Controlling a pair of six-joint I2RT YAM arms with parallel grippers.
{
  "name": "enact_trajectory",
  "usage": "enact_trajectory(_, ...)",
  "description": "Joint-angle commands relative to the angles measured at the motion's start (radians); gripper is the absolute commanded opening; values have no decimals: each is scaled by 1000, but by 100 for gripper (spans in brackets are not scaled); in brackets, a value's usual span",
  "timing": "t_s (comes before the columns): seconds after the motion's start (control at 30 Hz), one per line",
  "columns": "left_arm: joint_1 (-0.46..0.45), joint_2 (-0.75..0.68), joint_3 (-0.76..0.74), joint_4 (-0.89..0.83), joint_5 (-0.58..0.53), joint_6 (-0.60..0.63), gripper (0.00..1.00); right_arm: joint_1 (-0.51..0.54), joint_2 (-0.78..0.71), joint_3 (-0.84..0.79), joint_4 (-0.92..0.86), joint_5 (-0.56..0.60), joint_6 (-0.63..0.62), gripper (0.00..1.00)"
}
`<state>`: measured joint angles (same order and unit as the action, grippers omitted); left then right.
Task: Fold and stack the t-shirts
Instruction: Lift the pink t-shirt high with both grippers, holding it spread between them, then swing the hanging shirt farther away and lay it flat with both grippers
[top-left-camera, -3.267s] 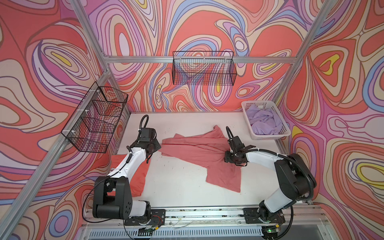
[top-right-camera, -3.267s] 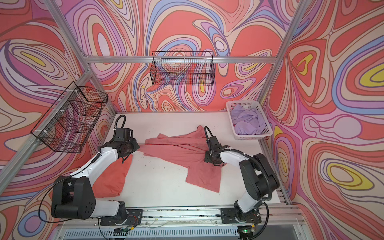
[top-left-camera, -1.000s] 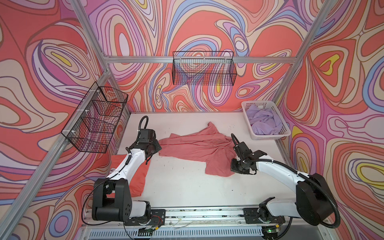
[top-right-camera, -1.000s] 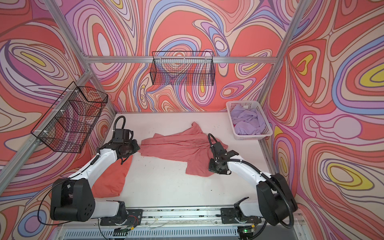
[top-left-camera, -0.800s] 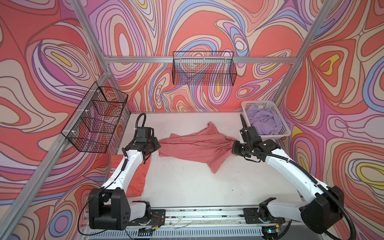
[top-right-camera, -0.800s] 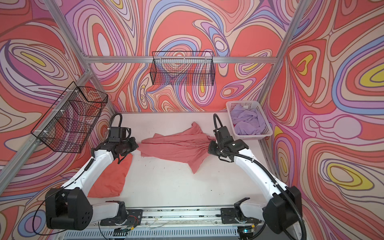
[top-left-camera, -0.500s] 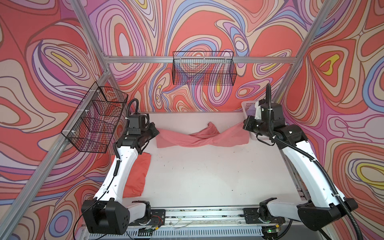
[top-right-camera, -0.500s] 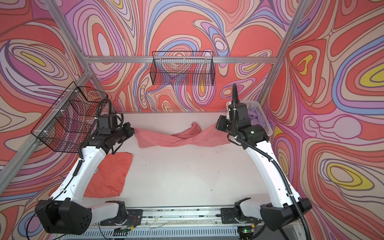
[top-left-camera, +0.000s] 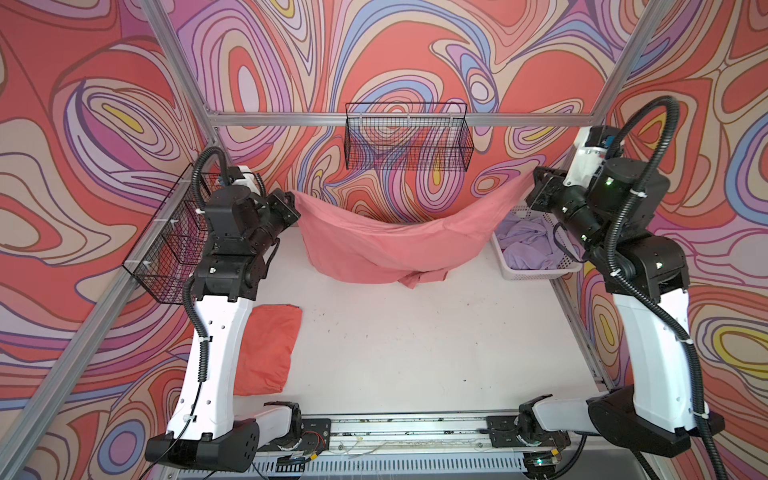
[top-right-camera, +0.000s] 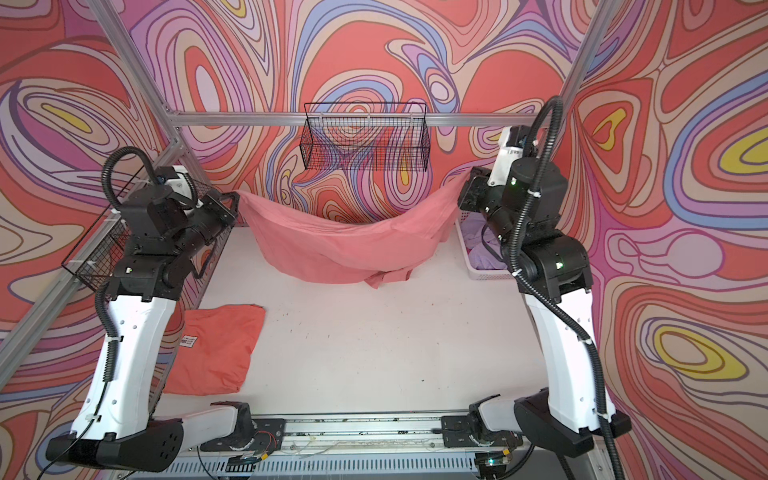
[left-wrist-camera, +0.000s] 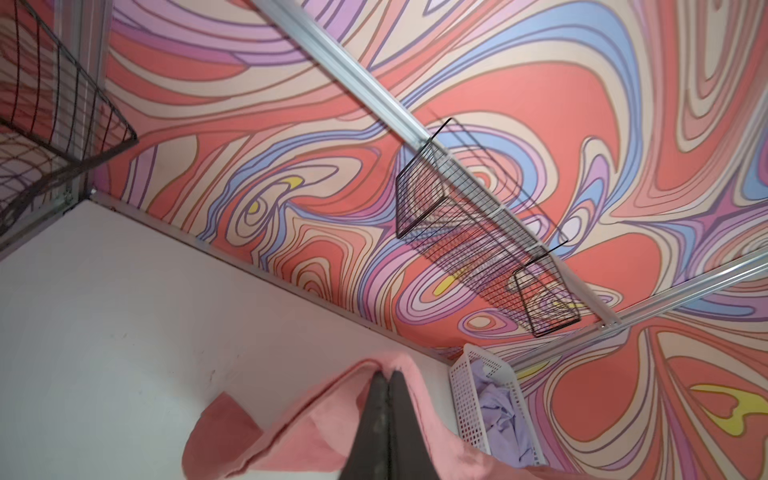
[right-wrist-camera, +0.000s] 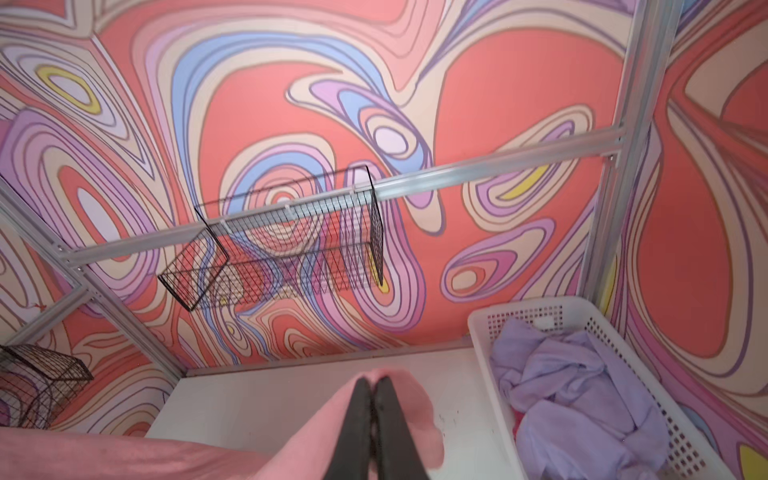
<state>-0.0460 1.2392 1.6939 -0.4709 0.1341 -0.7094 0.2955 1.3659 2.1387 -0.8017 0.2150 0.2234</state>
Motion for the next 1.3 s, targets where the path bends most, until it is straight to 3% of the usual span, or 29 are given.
enact_trajectory(0.0, 6, -35, 79, 91, -56, 17, 0, -5, -6, 59, 97, -9, -85, 0)
enact_trajectory(0.2, 6, -22, 236, 124, -86, 70, 0, -6, -1, 162, 158, -62, -155, 0)
enact_trajectory(0.37, 6, 22, 306, 141, -89, 68, 0, -6, 2, 127, 228, -100, -162, 0)
enact_trajectory(0.57, 6, 178, 393, 177, -108, 74, 0, -6, 49, 46, 446, -17, -272, 0)
enact_trajectory(0.73, 8, 344, 454, 277, -122, 62, 0, -18, 181, 64, 637, 2, -348, 0)
enact_trajectory(0.9, 11, 474, 483, 433, -129, 33, 0, -78, 301, 54, 862, -24, -345, 0)
enact_trajectory(1.03, 15, 561, 512, 553, -136, 24, 0, -152, 380, 49, 1035, -120, -259, 0)
enact_trajectory(1.13, 28, 639, 601, 585, -136, 9, 0, -171, 463, 134, 1105, -176, -223, 0)
enact_trajectory(1.27, 38, 725, 769, 598, -124, 5, 0, -178, 611, 406, 1086, -242, -232, 0)
